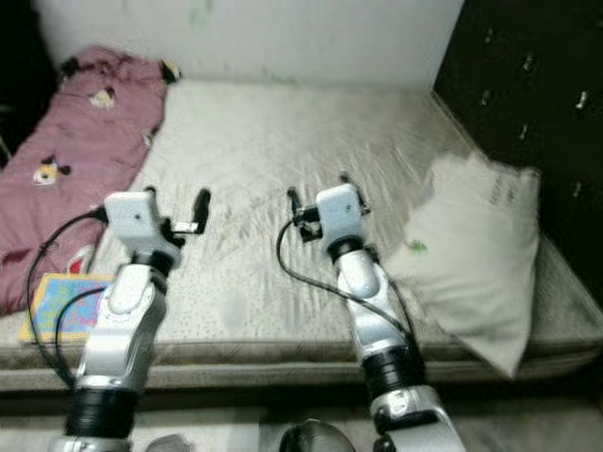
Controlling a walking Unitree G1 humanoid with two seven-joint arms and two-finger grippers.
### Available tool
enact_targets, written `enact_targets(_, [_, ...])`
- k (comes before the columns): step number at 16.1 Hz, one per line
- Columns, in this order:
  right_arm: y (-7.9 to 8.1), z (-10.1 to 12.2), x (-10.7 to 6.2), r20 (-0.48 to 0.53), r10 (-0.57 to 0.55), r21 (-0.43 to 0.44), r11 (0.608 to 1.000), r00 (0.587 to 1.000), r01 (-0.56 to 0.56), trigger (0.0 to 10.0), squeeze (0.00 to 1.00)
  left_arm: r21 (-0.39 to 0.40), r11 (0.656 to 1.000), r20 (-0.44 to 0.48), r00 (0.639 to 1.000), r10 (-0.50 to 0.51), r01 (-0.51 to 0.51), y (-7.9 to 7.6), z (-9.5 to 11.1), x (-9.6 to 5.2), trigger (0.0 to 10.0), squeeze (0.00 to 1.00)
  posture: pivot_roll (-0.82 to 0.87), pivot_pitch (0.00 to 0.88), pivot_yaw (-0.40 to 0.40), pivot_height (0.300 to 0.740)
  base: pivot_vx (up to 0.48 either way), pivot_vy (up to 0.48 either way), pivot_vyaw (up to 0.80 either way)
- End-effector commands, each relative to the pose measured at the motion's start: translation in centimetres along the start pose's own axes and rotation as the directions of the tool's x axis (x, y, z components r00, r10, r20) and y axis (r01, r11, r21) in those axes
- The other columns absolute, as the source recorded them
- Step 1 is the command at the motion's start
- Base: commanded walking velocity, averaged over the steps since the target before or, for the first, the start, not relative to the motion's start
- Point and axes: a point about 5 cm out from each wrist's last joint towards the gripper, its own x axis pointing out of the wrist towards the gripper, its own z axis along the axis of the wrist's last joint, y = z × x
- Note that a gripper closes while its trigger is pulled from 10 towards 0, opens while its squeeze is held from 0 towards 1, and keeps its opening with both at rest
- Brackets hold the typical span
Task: Clean up the room
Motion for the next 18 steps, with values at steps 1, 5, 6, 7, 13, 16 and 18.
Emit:
enact_targets(1, [0.29, 0.35, 0.32, 0.011, 0.009, 0.005, 1.0, 1.0, -0.009, 10.0, 0.0, 0.021, 1.0, -0.004, 1.0, 0.015, -0.015, 0.52, 0.07, 0.0, 10.0, 0.0, 0.02, 0.0, -0.053, 0.74, 0.0, -0.304, 0.0])
enact_targets(5, [0.32, 0.34, 0.32, 0.011, 0.009, 0.004, 1.0, 1.0, -0.009, 10.0, 0.0, 0.02, 1.0, -0.005, 1.0, 0.014, -0.014, 0.51, 0.07, 0.01, 10.0, 0.0, 0.02, 0.0, -0.053, 0.74, 0.0, -0.306, 0.0])
enact_targets(6, [0.32, 0.34, 0.32, 0.011, 0.01, 0.004, 1.0, 1.0, -0.01, 10.0, 0.0, 0.02, 1.0, -0.005, 1.0, 0.014, -0.014, 0.49, 0.06, 0.01, 10.0, 0.0, 0.02, 0.0, -0.053, 0.74, 0.0, -0.307, 0.0])
enact_targets(7, [0.32, 0.34, 0.32, 0.011, 0.01, 0.004, 1.0, 1.0, -0.01, 10.0, 0.0, 0.02, 1.0, -0.005, 1.0, 0.013, -0.013, 0.47, 0.06, 0.01, 10.0, 0.0, 0.02, 0.0, -0.053, 0.74, 0.0, -0.307, 0.0])
enact_targets(13, [0.28, 0.35, 0.38, 0.011, 0.011, 0.002, 1.0, 1.0, -0.011, 10.0, 0.0, 0.018, 1.0, -0.007, 1.0, 0.01, -0.01, 0.39, 0.04, 0.11, 10.0, 0.0, 0.02, 0.0, -0.054, 0.74, 0.0, -0.184, 0.0])
enact_targets(16, [0.31, 0.34, 0.41, 0.01, 0.012, 0.001, 1.0, 1.0, -0.012, 10.0, 0.0, 0.018, 1.0, -0.006, 1.0, 0.009, -0.009, 0.4, 0.04, 0.13, 10.0, 0.0, 0.02, 0.0, -0.054, 0.74, 0.0, 0.0, 0.0])
enact_targets(18, [0.29, 0.34, 0.4, 0.01, 0.012, 0.001, 1.0, 1.0, -0.012, 10.0, 0.0, -0.003, 1.0, -0.001, 1.0, 0.013, -0.013, 0.43, 0.07, 0.13, 10.0, 0.0, 0.02, 0.0, -0.054, 0.74, 0.0, 0.0, 0.0])
